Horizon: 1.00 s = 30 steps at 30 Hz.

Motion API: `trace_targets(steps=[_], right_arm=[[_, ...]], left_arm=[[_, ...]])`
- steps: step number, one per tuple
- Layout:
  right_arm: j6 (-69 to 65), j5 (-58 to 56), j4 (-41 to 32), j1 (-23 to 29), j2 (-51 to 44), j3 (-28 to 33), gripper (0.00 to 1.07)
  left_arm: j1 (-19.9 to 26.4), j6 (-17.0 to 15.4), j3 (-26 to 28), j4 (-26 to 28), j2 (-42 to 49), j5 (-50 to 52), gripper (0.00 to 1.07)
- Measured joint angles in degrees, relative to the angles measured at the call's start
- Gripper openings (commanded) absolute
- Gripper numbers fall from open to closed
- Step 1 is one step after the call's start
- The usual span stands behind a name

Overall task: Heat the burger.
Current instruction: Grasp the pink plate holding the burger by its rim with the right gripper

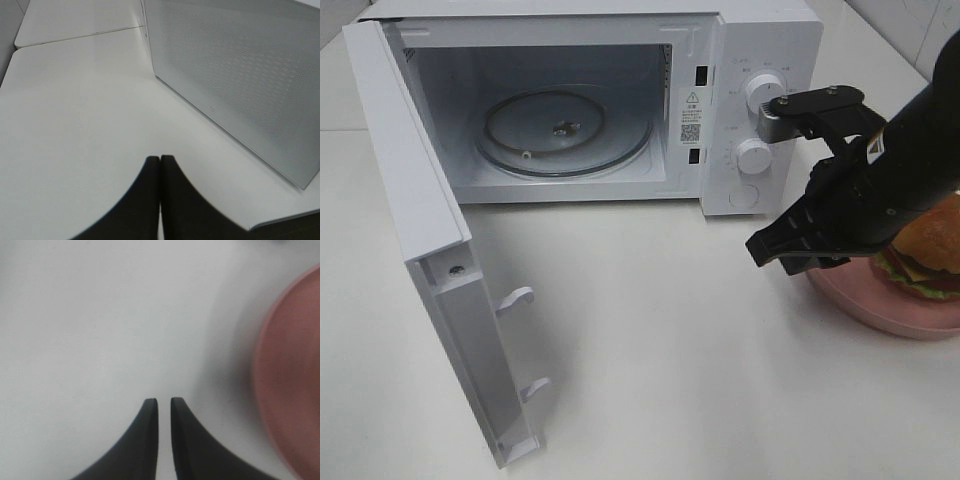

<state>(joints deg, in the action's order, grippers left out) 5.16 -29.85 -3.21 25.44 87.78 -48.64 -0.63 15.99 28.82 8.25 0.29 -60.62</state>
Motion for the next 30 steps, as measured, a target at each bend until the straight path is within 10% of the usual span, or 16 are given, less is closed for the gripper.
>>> trace_targets(steps=[7,17,30], right_arm=[[6.8,-3.3,-7.1,0.0,0.0,-2.8,0.22],[5.4,-4.0,-4.6,0.0,0.0,-2.8,0.72],[-3.6,-6.9,8.2,-0.1,7.8,-5.8,0.74]], left_arm=[[0.0,0.0,0.0,0.0,0.0,0.0,0.00],[0.0,0.0,0.0,0.0,0.0,0.0,0.00],[0.0,0.0,0.0,0.0,0.0,0.0,0.00]])
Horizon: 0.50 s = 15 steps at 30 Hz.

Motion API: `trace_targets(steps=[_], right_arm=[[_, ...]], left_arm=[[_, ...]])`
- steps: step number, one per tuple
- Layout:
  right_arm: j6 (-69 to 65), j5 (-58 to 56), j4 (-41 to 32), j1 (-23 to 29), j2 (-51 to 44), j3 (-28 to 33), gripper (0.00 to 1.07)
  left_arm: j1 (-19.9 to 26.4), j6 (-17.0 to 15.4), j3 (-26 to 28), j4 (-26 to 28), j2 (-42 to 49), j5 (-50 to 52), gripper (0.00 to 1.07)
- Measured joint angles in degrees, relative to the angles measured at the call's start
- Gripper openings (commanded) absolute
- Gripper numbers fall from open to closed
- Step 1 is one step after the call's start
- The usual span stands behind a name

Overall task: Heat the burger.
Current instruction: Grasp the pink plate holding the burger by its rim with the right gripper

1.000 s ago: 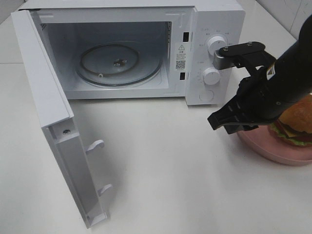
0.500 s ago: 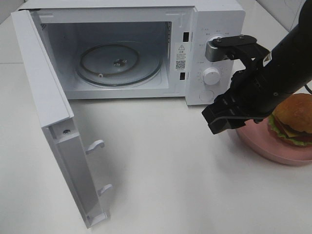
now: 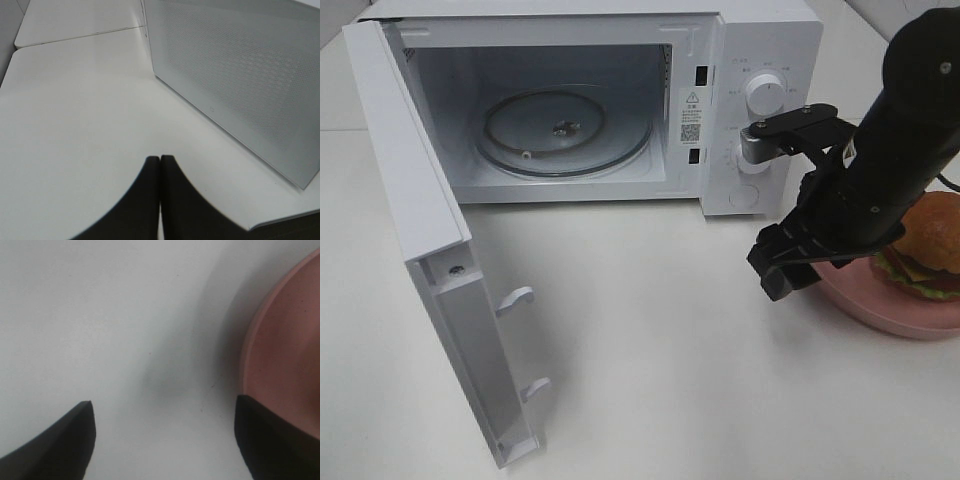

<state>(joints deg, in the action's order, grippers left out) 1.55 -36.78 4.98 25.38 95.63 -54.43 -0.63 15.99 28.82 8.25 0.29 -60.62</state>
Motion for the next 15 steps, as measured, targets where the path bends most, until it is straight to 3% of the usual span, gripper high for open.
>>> trace_targets(steps=[6,15], right_arm=[[-1.5,-4.1,3.3,0.0,4.8,-4.2,0.80],[-4.1,-6.2,7.2,0.0,10.2,-7.4,0.80]], left_arm=[[0.0,0.0,0.0,0.0,0.0,0.0,0.00],[0.0,0.0,0.0,0.0,0.0,0.0,0.00]])
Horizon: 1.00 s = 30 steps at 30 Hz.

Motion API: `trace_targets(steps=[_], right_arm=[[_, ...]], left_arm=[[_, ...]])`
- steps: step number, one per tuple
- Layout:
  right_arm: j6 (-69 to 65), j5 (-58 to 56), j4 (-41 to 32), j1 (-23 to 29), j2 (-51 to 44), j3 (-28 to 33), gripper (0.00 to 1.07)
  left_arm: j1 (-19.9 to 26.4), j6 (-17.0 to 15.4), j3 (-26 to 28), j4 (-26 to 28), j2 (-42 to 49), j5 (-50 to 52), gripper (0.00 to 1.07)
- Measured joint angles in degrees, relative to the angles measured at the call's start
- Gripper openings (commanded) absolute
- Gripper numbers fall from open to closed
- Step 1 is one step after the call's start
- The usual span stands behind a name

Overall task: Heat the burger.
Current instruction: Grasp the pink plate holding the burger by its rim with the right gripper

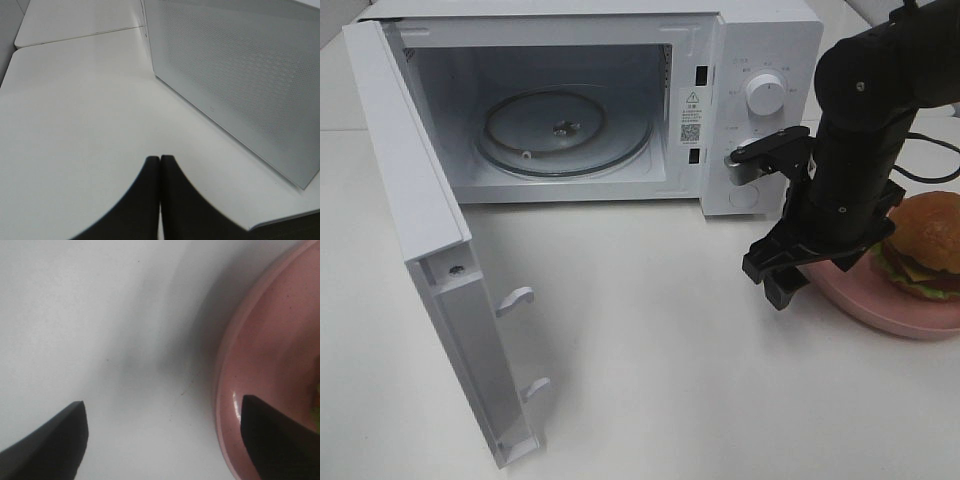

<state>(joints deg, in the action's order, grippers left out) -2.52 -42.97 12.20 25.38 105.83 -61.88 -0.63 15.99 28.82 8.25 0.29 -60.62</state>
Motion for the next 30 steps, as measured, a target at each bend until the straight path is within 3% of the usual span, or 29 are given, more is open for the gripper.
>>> trace_targets(steps=[14,30], right_arm=[[-3.4,1.7,7.0,0.0,3.7,-0.7,0.79],[-3.3,4.0,6.6,-4.0,7.8,-0.8,0.76]], left_arm=[[0.0,0.0,0.0,0.0,0.0,0.0,0.00],[0.0,0.0,0.0,0.0,0.0,0.0,0.00]])
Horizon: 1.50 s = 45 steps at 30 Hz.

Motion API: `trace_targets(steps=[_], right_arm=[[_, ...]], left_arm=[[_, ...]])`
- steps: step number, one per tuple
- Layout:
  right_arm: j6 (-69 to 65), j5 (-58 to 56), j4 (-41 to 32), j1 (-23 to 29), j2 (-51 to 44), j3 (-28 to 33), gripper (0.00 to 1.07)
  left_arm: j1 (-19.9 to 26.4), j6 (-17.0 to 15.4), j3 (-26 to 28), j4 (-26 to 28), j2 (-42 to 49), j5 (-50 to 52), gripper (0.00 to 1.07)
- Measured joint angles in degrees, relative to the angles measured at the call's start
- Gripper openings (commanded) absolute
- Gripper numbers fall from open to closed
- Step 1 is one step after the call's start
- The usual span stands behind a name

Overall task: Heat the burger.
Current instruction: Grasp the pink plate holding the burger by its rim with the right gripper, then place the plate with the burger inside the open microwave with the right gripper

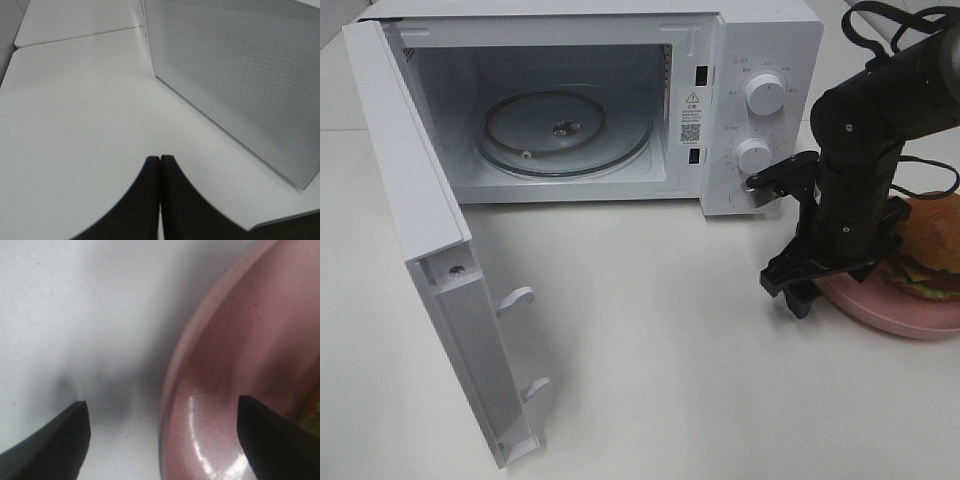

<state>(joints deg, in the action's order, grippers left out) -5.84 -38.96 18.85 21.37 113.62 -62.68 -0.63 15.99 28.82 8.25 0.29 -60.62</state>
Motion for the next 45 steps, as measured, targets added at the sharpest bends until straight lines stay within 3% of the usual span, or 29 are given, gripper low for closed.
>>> trace_targets(steps=[5,8,9,11,12,13,14,15,17,34,41,45], right_arm=[[0.4,0.8,-0.2,0.0,1.0,-0.1,0.71],[0.8,1.1,-0.4,0.0,1.0,-0.1,0.62],[1.6,1.2,-0.5,0.0,1.1,-0.1,0.52],[2.1,1.2,-0.6,0.0,1.1,-0.1,0.48],[2.1,1.2,-0.6,0.0,1.3,-0.1,0.34],[2.1,1.2,-0.6,0.0,1.3,-0.1,0.34],[2.2,1.2,-0.6,0.0,1.4,-0.1,0.21],[2.2,1.2,-0.6,0.0,1.4,-0.1,0.21],[2.4,1.1,-0.2,0.0,1.5,-0.1,0.03],[3.8,-1.7,-0.2,0.0,1.0,0.1,0.00],[8.3,-1.0,-0.4,1.8,-3.2,5.3,0.00],[10.0,-1.0,-0.6,6.1,-6.1,8.3,0.00]], left_arm=[[0.0,0.0,0.0,0.0,0.0,0.0,0.00],[0.0,0.0,0.0,0.0,0.0,0.0,0.00],[0.0,0.0,0.0,0.0,0.0,0.0,0.00],[0.0,0.0,0.0,0.0,0.0,0.0,0.00],[0.0,0.0,0.0,0.0,0.0,0.0,0.00],[0.0,0.0,0.0,0.0,0.0,0.0,0.00],[0.0,0.0,0.0,0.0,0.0,0.0,0.00],[0.0,0.0,0.0,0.0,0.0,0.0,0.00],[0.0,0.0,0.0,0.0,0.0,0.0,0.00],[0.0,0.0,0.0,0.0,0.0,0.0,0.00],[0.0,0.0,0.0,0.0,0.0,0.0,0.00],[0.0,0.0,0.0,0.0,0.0,0.0,0.00]])
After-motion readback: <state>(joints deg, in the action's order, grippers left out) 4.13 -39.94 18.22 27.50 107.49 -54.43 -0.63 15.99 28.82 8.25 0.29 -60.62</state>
